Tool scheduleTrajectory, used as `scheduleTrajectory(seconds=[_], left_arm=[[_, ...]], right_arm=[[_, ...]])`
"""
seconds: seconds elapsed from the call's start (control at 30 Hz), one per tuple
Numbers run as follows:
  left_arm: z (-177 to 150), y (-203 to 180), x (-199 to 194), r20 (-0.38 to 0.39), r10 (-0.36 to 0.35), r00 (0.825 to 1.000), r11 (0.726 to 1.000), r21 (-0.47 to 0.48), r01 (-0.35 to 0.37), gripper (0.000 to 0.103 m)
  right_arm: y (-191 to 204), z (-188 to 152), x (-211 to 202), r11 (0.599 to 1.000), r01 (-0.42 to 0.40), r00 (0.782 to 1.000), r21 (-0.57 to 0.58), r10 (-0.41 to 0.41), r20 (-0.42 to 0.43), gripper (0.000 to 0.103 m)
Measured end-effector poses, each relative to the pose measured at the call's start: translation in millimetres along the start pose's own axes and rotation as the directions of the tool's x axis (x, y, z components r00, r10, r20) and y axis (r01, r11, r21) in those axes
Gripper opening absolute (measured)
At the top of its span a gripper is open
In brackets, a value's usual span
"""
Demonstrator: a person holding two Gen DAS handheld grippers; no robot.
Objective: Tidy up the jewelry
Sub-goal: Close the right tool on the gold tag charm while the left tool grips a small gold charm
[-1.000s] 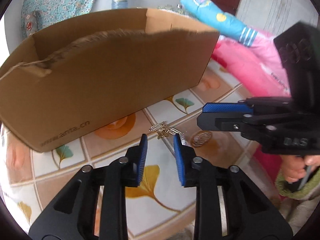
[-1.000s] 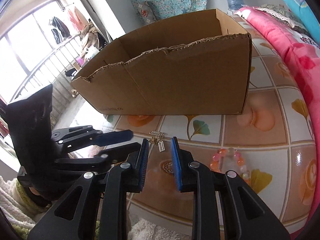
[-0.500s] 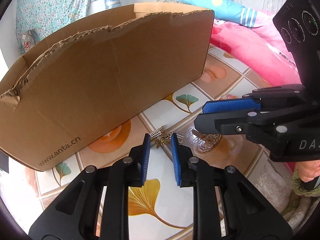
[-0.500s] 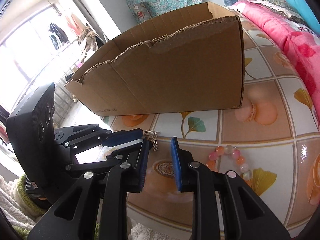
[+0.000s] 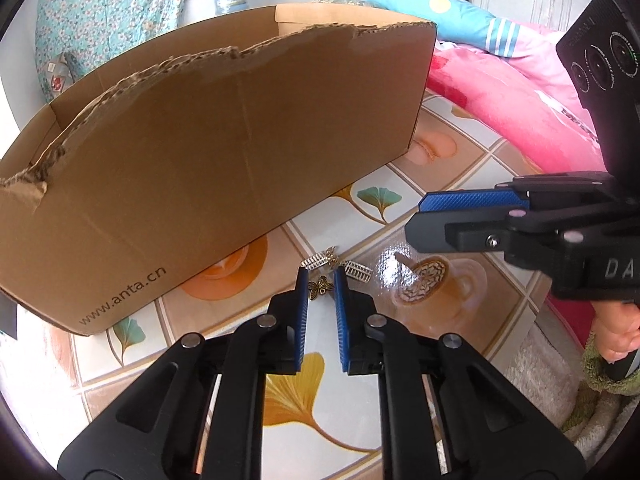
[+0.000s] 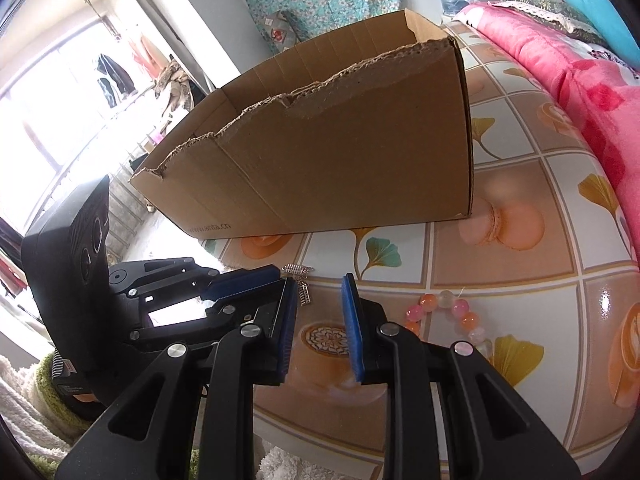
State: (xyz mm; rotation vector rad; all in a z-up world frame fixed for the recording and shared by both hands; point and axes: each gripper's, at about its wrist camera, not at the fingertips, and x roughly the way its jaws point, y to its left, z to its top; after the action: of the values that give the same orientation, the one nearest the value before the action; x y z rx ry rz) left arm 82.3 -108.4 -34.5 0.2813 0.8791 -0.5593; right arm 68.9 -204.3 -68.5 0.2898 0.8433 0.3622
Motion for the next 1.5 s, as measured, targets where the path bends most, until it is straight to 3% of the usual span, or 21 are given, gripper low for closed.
scheduleTrajectory(seconds=[0.4, 0.8, 0.93, 1.07, 1.5], left_arm=[[-18, 28, -18, -0.003, 0.052, 0.999, 0.994, -0.099, -0.052, 0.012], [-28, 49, -23, 0.020, 0.046, 0.999, 0.987, -0.155, -0.043, 0.012], [-29, 50, -22, 0.029, 0.040, 0.999, 0.987, -0.157, -0.035, 0.012], [-30, 52, -23, 0.035, 0.035, 0.999, 0.986, -0.164, -0.028, 0.012], [-34, 56, -27, 0.047, 0.035, 0.998, 0.986, -0.165, -0.026, 0.012]], right_arm=[[26, 2, 14, 0.991, 0.040, 0.998, -0.124, -0.046, -0.044, 0.023], [55, 6, 51, 0.931, 0.175, 0.974, -0.322, -0.212, -0.085, 0.023], [61, 6, 57, 0.910, 0.193, 0.965, -0.367, -0.243, -0.095, 0.018], [63, 10, 56, 0.916, 0.181, 0.964, -0.359, -0.237, -0.120, 0.007], [58, 21, 23, 0.961, 0.119, 0.983, -0.249, -0.149, -0.106, 0.003]])
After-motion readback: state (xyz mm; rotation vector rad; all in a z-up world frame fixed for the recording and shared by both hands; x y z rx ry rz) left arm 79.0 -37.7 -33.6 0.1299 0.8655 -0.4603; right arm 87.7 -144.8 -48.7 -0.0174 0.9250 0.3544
